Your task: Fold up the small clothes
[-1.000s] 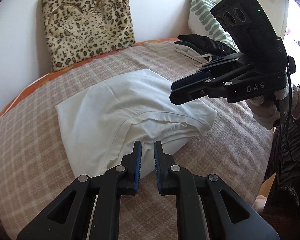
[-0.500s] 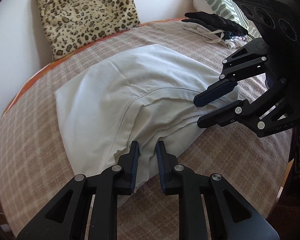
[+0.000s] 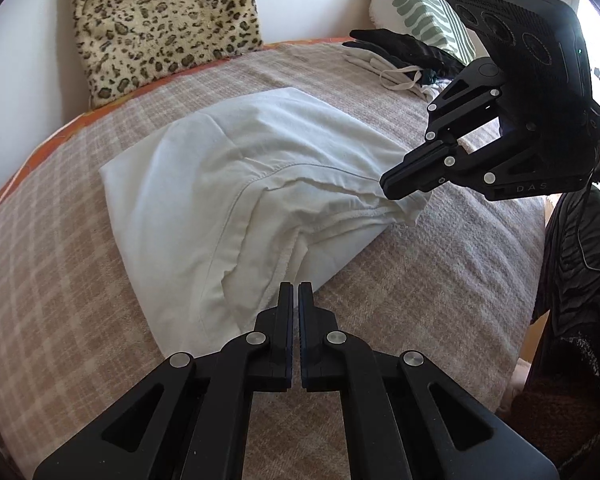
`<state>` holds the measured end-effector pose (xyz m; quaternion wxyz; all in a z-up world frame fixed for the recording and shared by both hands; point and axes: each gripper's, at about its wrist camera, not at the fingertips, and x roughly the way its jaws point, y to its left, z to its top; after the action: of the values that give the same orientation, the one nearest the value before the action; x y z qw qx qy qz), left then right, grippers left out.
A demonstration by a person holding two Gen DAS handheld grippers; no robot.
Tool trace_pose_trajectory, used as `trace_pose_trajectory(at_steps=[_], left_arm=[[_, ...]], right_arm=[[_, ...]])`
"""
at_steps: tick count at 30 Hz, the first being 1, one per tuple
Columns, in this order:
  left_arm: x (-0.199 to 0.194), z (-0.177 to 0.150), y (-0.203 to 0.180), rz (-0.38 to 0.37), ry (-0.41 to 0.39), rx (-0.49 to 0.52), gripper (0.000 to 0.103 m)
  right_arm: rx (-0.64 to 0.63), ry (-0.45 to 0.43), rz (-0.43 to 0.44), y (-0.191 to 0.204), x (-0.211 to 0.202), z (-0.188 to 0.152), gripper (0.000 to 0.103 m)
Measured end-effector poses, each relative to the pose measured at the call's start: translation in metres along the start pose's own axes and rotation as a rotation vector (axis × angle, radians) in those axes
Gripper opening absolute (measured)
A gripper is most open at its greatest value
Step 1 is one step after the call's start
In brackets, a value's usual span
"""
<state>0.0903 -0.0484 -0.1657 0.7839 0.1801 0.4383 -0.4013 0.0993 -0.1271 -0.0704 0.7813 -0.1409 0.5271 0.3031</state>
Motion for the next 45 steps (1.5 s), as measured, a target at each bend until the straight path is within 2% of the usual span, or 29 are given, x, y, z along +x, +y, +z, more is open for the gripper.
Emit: trace_pose_trajectory(at_steps=[2,3,5,6,7,9,12,15,18,22,25,27,29,31,32,33,35,38,42,45], left_arm=[[-0.004,-0.001,0.002,-0.020,-0.008,-0.013,0.001],[-0.010,0.000,0.004,-0.022,-0.030,-0.023,0.001],[-0.026,0.001,0.009,-0.034,-0.085,-0.051,0.004],[-0.032,0.000,0.010,-0.030,-0.105,-0.055,0.008],[-0.036,-0.001,0.010,-0.012,-0.115,-0.046,0.014],[-0.035,-0.005,0.010,0.019,-0.088,-0.010,0.017],[-0.023,-0.012,0.016,0.038,-0.039,-0.002,0.018],[-0.014,-0.017,0.019,0.041,-0.019,0.002,0.018],[-0.011,-0.020,0.020,0.044,-0.006,0.017,0.018],[-0.008,-0.023,0.022,0.037,0.013,0.032,0.017],[-0.009,-0.022,0.023,0.026,0.016,0.028,0.017],[-0.016,-0.018,0.025,0.000,-0.007,0.008,0.017],[-0.029,-0.010,0.026,-0.028,-0.062,-0.026,0.017],[-0.040,0.001,0.023,-0.047,-0.121,-0.048,0.017],[-0.043,0.008,0.021,-0.045,-0.147,-0.048,0.017],[-0.043,0.015,0.019,-0.042,-0.169,-0.044,0.017],[-0.037,0.029,0.013,-0.041,-0.188,-0.036,0.018],[-0.012,0.042,0.005,-0.053,-0.155,-0.010,0.018],[0.026,0.034,-0.002,-0.082,-0.031,-0.002,0.018],[0.024,0.023,-0.009,-0.066,-0.053,0.034,0.018]], right_arm=[[0.039,-0.012,0.007,-0.004,-0.001,-0.001,0.000],[0.055,-0.026,0.026,-0.006,-0.003,-0.001,0.004],[0.084,-0.065,0.032,-0.008,-0.009,-0.002,0.017],[0.083,-0.080,0.037,-0.006,-0.013,-0.004,0.032],[0.073,-0.091,0.043,-0.001,-0.016,-0.007,0.036],[0.027,-0.077,0.030,0.010,-0.014,-0.011,0.033],[-0.084,-0.020,-0.083,0.030,0.001,-0.018,0.033],[-0.172,0.038,-0.167,0.042,0.016,-0.022,0.027],[-0.233,0.070,-0.236,0.045,0.017,-0.021,0.000],[-0.180,0.038,-0.174,0.029,-0.011,-0.013,0.000],[-0.080,0.008,-0.134,0.012,-0.021,-0.015,0.000],[-0.075,0.031,-0.113,0.012,-0.015,-0.020,0.000],[-0.072,0.019,-0.119,0.015,-0.014,-0.024,0.000],[-0.006,-0.029,-0.078,0.005,-0.019,-0.024,0.005],[0.047,-0.070,-0.065,-0.003,-0.023,-0.022,0.013],[0.099,-0.108,-0.052,-0.013,-0.025,-0.019,0.015],[0.222,-0.182,-0.020,-0.037,-0.027,-0.010,0.015],[0.339,-0.248,0.018,-0.067,-0.022,0.009,0.018],[0.371,-0.245,0.020,-0.083,0.005,0.041,0.019],[0.389,-0.199,0.018,-0.083,0.035,0.053,0.026]])
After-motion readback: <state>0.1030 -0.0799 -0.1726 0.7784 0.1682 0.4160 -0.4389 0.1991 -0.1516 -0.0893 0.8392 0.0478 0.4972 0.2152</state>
